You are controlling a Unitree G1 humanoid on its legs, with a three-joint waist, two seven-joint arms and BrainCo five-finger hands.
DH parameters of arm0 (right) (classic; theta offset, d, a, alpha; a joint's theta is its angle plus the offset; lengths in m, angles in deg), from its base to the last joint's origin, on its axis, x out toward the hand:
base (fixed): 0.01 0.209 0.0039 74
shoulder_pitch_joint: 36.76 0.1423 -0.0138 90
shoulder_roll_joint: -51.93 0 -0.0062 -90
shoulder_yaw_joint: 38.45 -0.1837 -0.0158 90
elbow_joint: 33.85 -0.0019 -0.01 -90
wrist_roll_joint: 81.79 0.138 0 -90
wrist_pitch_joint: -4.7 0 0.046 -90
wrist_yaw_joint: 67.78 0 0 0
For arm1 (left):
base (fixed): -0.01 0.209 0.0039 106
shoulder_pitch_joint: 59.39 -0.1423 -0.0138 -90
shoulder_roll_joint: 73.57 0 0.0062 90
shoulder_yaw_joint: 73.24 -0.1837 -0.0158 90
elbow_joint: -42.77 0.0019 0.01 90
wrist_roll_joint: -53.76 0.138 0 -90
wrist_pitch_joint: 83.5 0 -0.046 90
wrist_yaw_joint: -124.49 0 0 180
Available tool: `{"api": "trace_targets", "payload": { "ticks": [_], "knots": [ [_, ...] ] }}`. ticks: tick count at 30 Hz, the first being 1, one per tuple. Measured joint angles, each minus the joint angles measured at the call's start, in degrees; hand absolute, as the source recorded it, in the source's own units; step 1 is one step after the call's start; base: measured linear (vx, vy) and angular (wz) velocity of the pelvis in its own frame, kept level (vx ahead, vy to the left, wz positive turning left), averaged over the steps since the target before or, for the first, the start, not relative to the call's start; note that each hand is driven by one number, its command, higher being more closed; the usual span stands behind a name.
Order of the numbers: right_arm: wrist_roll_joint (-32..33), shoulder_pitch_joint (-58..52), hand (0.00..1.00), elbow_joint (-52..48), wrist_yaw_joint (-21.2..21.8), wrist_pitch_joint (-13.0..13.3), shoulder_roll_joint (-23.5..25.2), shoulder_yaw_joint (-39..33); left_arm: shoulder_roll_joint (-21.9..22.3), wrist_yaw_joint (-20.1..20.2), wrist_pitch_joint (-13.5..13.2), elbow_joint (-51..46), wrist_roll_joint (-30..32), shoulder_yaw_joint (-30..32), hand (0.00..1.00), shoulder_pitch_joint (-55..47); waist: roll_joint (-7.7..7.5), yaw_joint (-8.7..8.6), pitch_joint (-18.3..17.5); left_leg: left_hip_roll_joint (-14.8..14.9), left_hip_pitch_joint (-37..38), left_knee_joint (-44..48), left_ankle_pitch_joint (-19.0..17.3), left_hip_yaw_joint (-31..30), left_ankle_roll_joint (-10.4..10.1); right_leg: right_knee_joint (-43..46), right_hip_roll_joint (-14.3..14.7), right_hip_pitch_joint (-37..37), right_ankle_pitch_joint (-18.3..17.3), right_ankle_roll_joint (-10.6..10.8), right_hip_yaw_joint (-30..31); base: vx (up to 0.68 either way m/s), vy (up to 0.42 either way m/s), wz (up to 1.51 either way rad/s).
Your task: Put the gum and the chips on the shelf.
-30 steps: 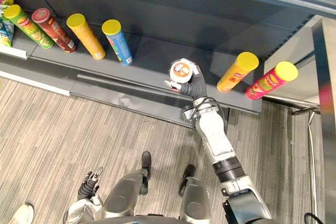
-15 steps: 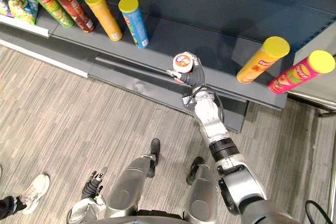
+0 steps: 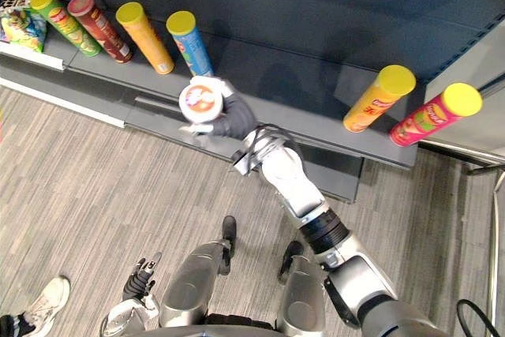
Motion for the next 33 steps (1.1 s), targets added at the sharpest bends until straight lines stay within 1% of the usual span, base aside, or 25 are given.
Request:
{"api": "trace_targets", "payload": {
  "ticks": [1,2,3,4,5,7,10,12,14,17,19,22,24,25,27,29,30,33],
  "knots": [
    [0.60,-0.07,1.00,-0.58,0.92,-0.38,0.13,0.53,0.00,-0.08,0.02,0.10,0.01,0.35,0.00,-0.04,-0.43,0.04,-0.22,0.17,0.36,-0.47,0.02,0.26,-0.03,-0.58,0.28,0.24,0.20,-0.05,0.17,0.11,-0.049,-0.22],
    [0.85,-0.07,1.00,-1.78,2.53,-1.45,0.51,1.10,-0.04,-0.25,0.04,0.21,0.02,0.99,0.00,-0.12,-1.10,-0.30,-0.70,0.40,0.76,-0.97,0.02,0.39,-0.05,-1.56,0.71,0.77,0.46,-0.07,0.19,0.11,-0.044,-0.11],
    [0.98,-0.06,1.00,-2.31,3.69,-1.90,0.53,1.21,-0.12,-0.56,0.04,0.46,0.02,1.53,0.00,-0.26,-1.87,-0.79,-1.15,0.47,1.72,-1.92,0.13,0.42,-0.18,-2.79,1.06,1.86,0.82,0.06,0.17,0.11,-0.036,-0.06],
    [1.14,-0.02,1.00,-2.49,4.22,-2.39,0.59,1.20,-0.12,-0.88,0.03,0.46,0.04,1.67,0.00,-0.52,-2.26,-0.99,-1.37,0.52,2.39,-2.45,0.15,0.54,-0.22,-3.34,1.24,2.55,0.99,0.12,0.26,0.12,-0.018,-0.07],
    [2.11,-0.03,1.00,-2.95,5.10,-3.45,0.68,1.27,-0.17,-1.53,0.05,0.65,0.07,1.92,0.00,-1.14,-2.98,-1.25,-2.55,0.71,3.23,-3.14,0.13,0.76,-0.24,-4.84,1.69,3.68,1.50,0.23,0.29,0.13,-0.004,-0.14],
    [3.67,0.11,1.00,-4.81,6.13,-4.84,0.89,1.24,-0.11,-2.44,0.68,0.76,0.56,2.86,0.00,-1.85,-4.00,-1.13,-5.30,1.06,4.62,-4.63,0.13,2.00,-0.27,-7.97,2.55,5.13,2.74,0.46,1.19,0.15,0.005,-0.24],
    [5.67,0.20,1.00,-6.89,7.68,-5.93,1.73,1.30,0.03,-2.92,1.16,2.00,2.13,3.62,0.00,-1.91,-4.46,-1.30,-7.43,1.03,6.53,-6.04,0.08,2.49,-0.33,-10.22,2.88,7.18,3.39,0.68,1.50,0.10,0.013,-0.13],
    [6.70,0.51,1.00,-7.03,7.98,-6.76,2.18,1.49,0.15,-3.75,1.22,2.76,2.42,3.95,0.00,-2.04,-4.67,-1.23,-8.98,1.09,7.49,-6.82,0.07,3.01,-0.35,-11.34,3.17,7.99,3.75,0.69,1.83,0.06,0.006,-0.11],
    [8.30,1.84,1.00,-7.20,8.34,-8.45,2.24,1.75,0.66,-4.73,1.25,3.09,3.00,4.90,0.00,-2.77,-4.95,-1.23,-10.80,1.21,9.17,-8.09,0.15,3.22,-0.49,-13.31,3.65,9.90,4.40,0.74,1.88,0.05,0.001,-0.08],
    [10.50,4.10,1.00,-7.20,8.54,-9.16,2.26,2.29,1.01,-5.05,1.25,4.78,5.00,6.21,0.00,-3.06,-5.29,-1.29,-12.89,1.28,10.38,-10.09,0.85,3.18,-0.89,-15.11,4.14,11.03,5.03,0.65,1.84,0.04,-0.007,-0.02],
    [12.16,7.07,1.00,-6.74,7.49,-10.03,2.43,3.20,1.27,-6.32,1.32,5.23,5.01,6.48,0.00,-3.21,-5.44,-1.23,-14.05,1.32,11.46,-11.77,1.58,3.11,-1.15,-16.20,4.53,11.77,5.40,0.63,1.71,0.02,-0.011,0.01],
    [12.16,9.85,1.00,-5.17,5.69,-10.06,3.74,3.11,2.05,-6.84,1.34,5.78,4.99,7.57,0.00,-3.23,-5.52,-1.19,-15.11,1.30,12.39,-13.62,2.57,2.78,-1.13,-17.15,4.85,12.50,5.71,0.57,1.39,0.03,-0.016,0.06],
    [12.01,12.32,1.00,-3.37,3.39,-10.02,4.55,3.03,2.26,-7.21,1.49,6.82,4.99,8.35,0.00,-3.16,-5.72,-1.20,-16.60,1.28,12.45,-14.65,3.20,1.82,-1.33,-18.04,5.11,12.82,5.90,0.52,0.57,0.03,-0.012,0.15],
    [11.99,13.05,1.00,-3.11,2.64,-10.02,4.46,3.03,2.27,-7.24,1.65,6.81,4.99,8.36,0.00,-3.14,-5.76,-1.19,-16.69,1.31,12.56,-14.78,3.29,1.71,-1.37,-18.16,5.15,13.07,5.90,0.51,0.31,0.04,-0.013,0.18],
    [11.71,16.07,1.00,-0.83,-0.52,-10.23,4.43,2.90,2.29,-7.44,2.25,6.93,5.02,8.46,0.00,-3.32,-5.85,-0.86,-17.51,1.43,13.46,-15.57,3.59,1.60,-1.57,-18.68,5.43,13.94,5.90,0.51,0.03,0.02,-0.014,0.07],
    [11.35,18.39,1.00,0.67,-2.69,-10.33,4.49,2.28,2.29,-7.68,2.45,7.01,5.58,8.55,0.00,-3.28,-5.89,-0.82,-17.68,1.55,14.09,-15.81,3.64,1.56,-1.65,-18.88,5.60,14.57,5.92,0.48,0.01,0.00,0.000,0.00],
    [11.33,19.61,1.00,1.45,-3.89,-10.81,4.41,1.19,2.28,-7.78,2.46,7.04,6.89,8.57,0.00,-3.26,-5.91,-0.77,-18.18,1.61,14.07,-15.87,3.67,1.56,-1.69,-18.92,5.68,14.52,5.92,0.48,0.04,0.00,0.000,0.00],
    [10.93,22.49,1.00,4.87,-7.63,-11.50,4.03,-2.09,2.28,-7.84,3.03,7.28,7.30,8.57,0.00,-3.20,-5.94,-0.85,-18.89,1.73,14.09,-15.89,3.73,1.56,-1.76,-18.92,5.79,14.52,5.92,0.47,0.10,0.00,0.000,0.00]
  ]
}}
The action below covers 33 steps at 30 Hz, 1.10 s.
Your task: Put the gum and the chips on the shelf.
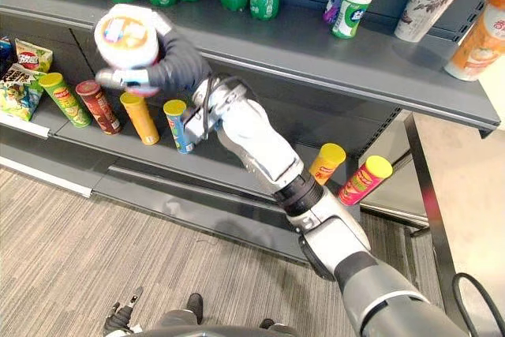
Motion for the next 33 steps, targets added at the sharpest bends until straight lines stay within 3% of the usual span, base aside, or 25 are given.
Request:
{"api": "trace_targets", "payload": {
  "ticks": [4,13,19,22,28,33],
  "knots": [
    [-1.57,2.45,1.00,4.01,-4.46,-1.34,-3.11,-2.12,-0.02,0.10,0.50,-0.01,1.91,-0.05,0.00,0.21,-0.09,-0.04,-0.08,0.23,-0.01,-0.06,0.27,0.04,-0.09,-0.27,0.29,0.01,0.28,-0.30,0.02,0.00,0.000,0.00],
    [-1.18,5.64,1.00,12.56,-9.73,-1.56,-13.28,-11.21,-0.12,1.52,0.64,0.75,4.09,-0.17,0.00,0.24,0.30,-0.48,-1.67,0.79,-0.45,-0.35,0.52,0.39,-0.26,-2.11,1.09,0.00,1.47,-0.64,0.46,0.00,-0.002,-0.03],
    [-1.03,5.67,1.00,15.79,-9.57,-1.63,-16.52,-13.04,-0.30,2.39,0.79,1.75,4.15,-0.20,0.00,0.49,0.88,-0.50,-2.63,1.39,-0.16,-0.39,0.57,1.81,-0.35,-3.13,1.79,-0.01,2.43,-1.06,1.86,0.00,-0.003,-0.13],
    [0.38,5.63,1.00,16.07,-9.38,-2.59,-17.25,-13.05,-0.61,3.81,0.89,1.83,6.35,-0.23,0.00,0.50,0.96,-1.48,-2.67,1.89,-0.19,-0.46,0.80,1.86,-0.68,-3.32,2.26,-0.04,2.64,-1.20,1.92,-0.02,-0.012,-0.04],
    [0.71,2.33,1.00,15.99,-5.84,-2.59,-17.55,-14.75,-0.95,4.52,0.88,2.28,6.35,-0.67,0.00,0.69,1.02,-1.72,-2.73,2.28,0.00,-0.46,0.92,3.09,-0.77,-3.38,2.61,-0.29,2.66,-1.16,3.06,-0.01,-0.002,-0.08],
    [0.67,-0.97,1.00,16.01,-5.59,-3.11,-17.55,-15.04,-1.30,4.54,0.88,2.36,6.35,-1.33,0.00,0.70,1.03,-1.90,-2.74,2.27,-0.02,-0.46,0.92,3.27,-0.77,-3.41,2.60,-0.54,2.77,-1.11,3.32,0.01,0.004,-0.04]
  ]
}}
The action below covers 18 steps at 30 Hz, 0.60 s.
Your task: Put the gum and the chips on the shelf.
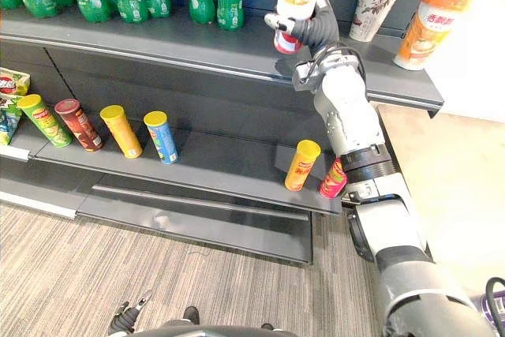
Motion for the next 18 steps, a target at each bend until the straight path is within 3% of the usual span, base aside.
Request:
{"api": "trace_targets", "payload": {
  "ticks": [12,18],
  "knots": [
    [-0.11,-1.44,1.00,4.18,-0.62,-0.38,0.26,0.06,-0.02,1.04,-0.03,0.00,-0.01,-0.03,0.00,0.10,0.03,0.15,-0.02,0.03,-0.22,-0.01,0.07,-0.20,0.02,-0.02,0.06,-0.16,0.45,-0.31,-0.15,0.00,0.000,0.00],
    [-0.13,-1.42,1.00,6.68,-2.31,1.45,0.27,-0.26,-0.11,1.09,0.03,0.00,-0.01,-0.09,0.00,0.20,0.07,0.10,-0.04,-0.04,-0.78,-0.01,0.31,-1.41,0.04,-0.01,0.04,-0.13,0.45,-0.31,-1.07,0.00,0.001,0.09]
  ]
}}
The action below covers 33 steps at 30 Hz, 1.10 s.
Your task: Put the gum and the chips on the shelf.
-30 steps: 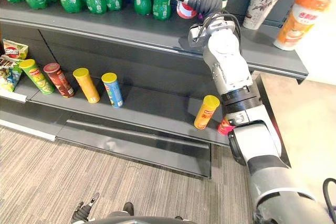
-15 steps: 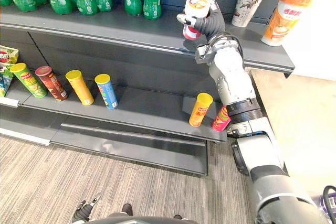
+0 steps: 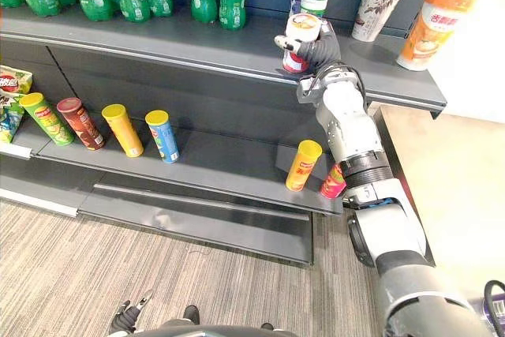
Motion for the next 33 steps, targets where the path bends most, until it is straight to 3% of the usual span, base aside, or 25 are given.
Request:
{"api": "trace_targets", "payload": {
  "ticks": [8,29,33],
  "knots": [
    [0.04,0.30,1.00,2.29,-0.43,1.54,0.00,-0.02,-0.01,0.10,0.47,-0.01,0.00,0.00,0.00,0.15,0.02,0.35,0.00,0.02,-0.25,0.00,0.35,-0.36,0.00,0.32,-0.05,-0.15,-0.01,0.00,-0.52,0.00,0.001,0.03],
    [-0.04,0.27,1.00,2.62,-0.77,1.45,1.65,0.18,-0.43,0.12,0.47,-0.03,-0.04,-1.05,0.00,0.13,0.13,0.39,0.24,-0.09,-0.27,-0.01,0.55,-1.67,-0.01,0.66,-0.29,0.38,-0.13,-0.07,-1.99,0.00,0.000,0.03],
    [-0.05,1.27,1.00,5.24,-2.24,1.92,1.74,0.18,-0.37,0.11,0.50,-0.04,-0.05,-1.10,0.00,0.13,0.25,1.49,0.54,-0.10,-0.36,-0.01,0.49,-2.32,-0.30,0.76,-0.31,0.56,-0.49,0.11,-2.64,0.00,0.001,0.10]
  ]
}}
